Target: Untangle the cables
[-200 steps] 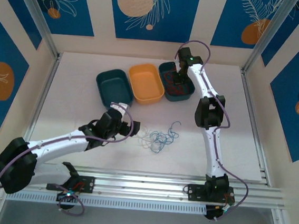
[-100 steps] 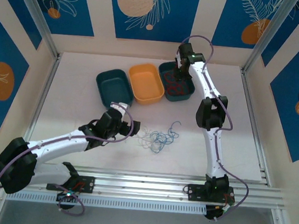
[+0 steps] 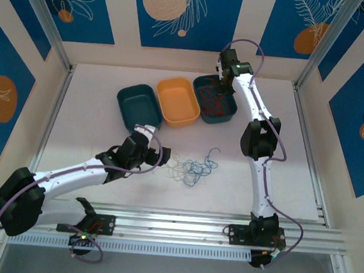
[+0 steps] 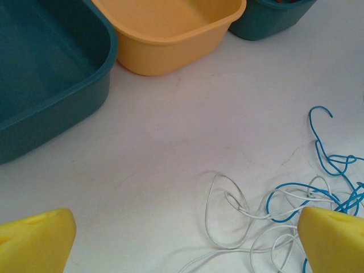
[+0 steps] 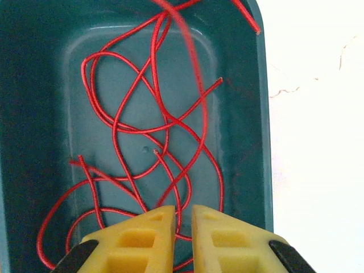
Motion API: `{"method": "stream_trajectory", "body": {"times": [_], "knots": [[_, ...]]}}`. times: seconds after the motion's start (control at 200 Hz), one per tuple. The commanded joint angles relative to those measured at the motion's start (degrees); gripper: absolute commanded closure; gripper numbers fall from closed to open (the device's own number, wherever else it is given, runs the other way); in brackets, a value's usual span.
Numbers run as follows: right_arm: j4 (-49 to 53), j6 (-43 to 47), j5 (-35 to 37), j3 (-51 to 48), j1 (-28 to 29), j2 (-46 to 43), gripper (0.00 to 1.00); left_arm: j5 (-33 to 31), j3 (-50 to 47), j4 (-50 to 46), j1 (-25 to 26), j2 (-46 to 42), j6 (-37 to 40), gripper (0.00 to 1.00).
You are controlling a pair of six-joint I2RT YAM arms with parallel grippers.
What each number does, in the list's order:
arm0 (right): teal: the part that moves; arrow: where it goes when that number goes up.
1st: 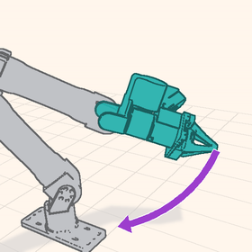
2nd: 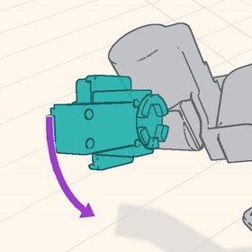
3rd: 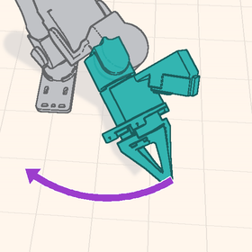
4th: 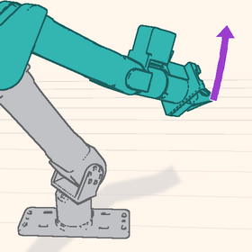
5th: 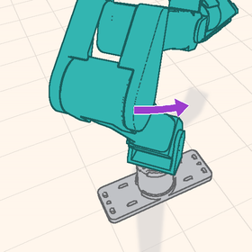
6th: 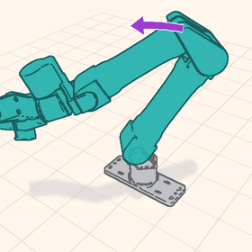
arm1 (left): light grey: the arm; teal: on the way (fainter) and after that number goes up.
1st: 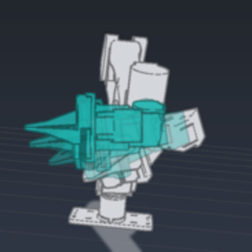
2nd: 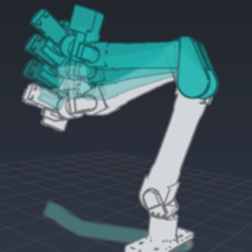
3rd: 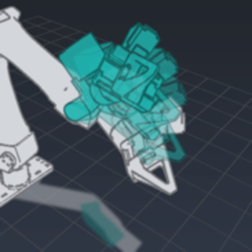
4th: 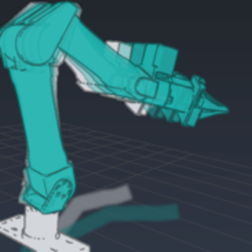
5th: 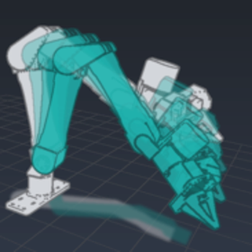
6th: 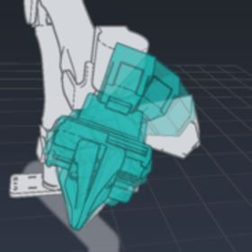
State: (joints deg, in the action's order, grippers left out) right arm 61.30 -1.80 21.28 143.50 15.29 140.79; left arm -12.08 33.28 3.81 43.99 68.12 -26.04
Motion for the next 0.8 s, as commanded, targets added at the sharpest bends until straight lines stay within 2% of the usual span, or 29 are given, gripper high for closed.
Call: {"method": "stream_trajectory", "body": {"times": [0.0,0.18,0.38,0.795], "knots": [[0.67,-0.92,-0.22,0.96,-0.31,1.52,0.84,0.11,0.66,0.49,-0.40,-0.32,-0.23,0.00],[1.66,-1.15,-0.67,1.81,-0.25,1.52,0.83,0.17,1.46,0.54,-0.40,0.69,-0.31,0.00],[2.86,-2.09,0.07,0.79,0.40,-2.32,0.79,-0.42,2.48,0.51,-0.42,1.58,-0.49,0.00],[3.74,-9.64,6.22,-12.40,0.85,-13.56,0.72,-0.33,1.64,0.65,-0.39,0.42,-1.01,0.00]]}}
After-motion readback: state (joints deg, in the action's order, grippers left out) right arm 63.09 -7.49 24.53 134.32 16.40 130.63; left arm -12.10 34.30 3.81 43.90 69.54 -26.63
